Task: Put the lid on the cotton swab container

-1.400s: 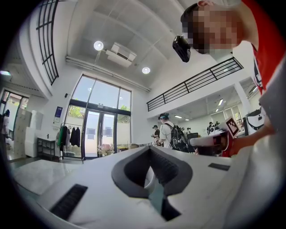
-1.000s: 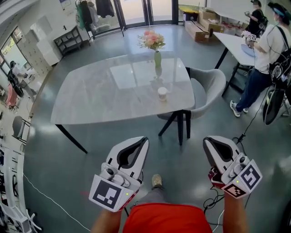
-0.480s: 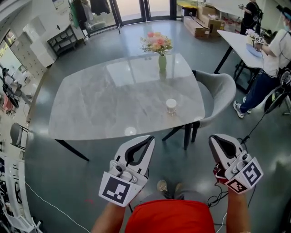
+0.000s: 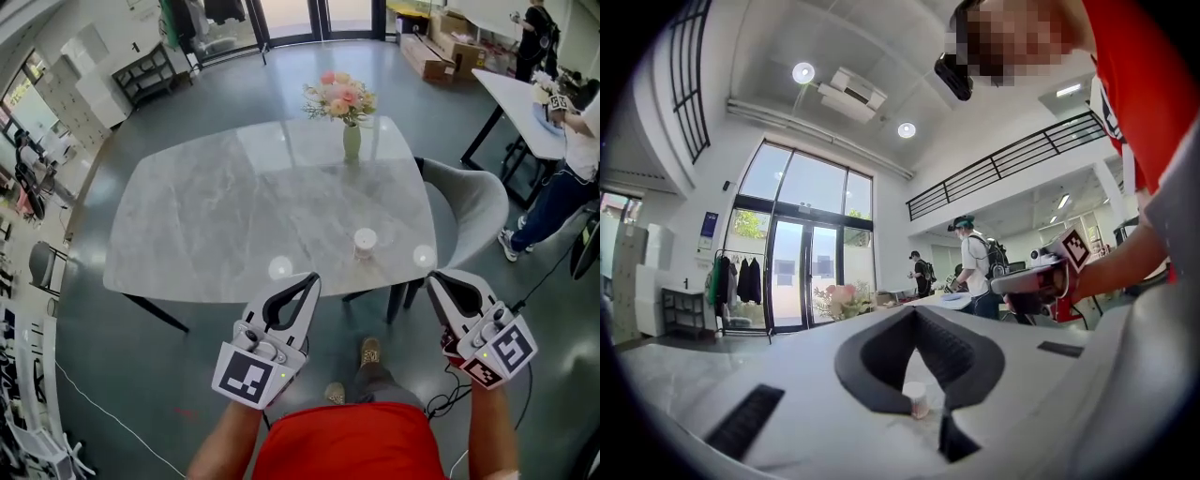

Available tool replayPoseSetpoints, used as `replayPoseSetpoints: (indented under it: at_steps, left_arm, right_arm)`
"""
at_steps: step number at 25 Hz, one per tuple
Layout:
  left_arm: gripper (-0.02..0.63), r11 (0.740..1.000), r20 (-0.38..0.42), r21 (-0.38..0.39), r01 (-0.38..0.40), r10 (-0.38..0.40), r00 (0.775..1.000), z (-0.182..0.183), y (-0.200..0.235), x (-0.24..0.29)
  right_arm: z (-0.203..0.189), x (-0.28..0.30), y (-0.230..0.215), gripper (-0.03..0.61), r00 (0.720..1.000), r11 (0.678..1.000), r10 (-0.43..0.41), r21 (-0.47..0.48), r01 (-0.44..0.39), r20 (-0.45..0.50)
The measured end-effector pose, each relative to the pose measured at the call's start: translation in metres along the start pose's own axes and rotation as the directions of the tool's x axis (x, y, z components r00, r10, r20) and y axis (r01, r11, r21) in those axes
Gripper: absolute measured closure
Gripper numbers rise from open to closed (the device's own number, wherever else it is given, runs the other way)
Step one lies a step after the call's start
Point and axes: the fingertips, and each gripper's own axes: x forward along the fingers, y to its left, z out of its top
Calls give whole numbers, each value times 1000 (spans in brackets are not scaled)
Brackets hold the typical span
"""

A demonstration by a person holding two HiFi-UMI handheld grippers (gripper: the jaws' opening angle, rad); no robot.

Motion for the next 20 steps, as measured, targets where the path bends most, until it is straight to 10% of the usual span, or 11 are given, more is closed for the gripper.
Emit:
replayPoseSetpoints:
  at_steps: [20]
  left_arm:
    - [600, 996, -158, -30, -80, 75, 985, -102, 45, 89]
  right_arm:
    - [-92, 89, -81, 550, 971, 983, 177, 84, -165, -160]
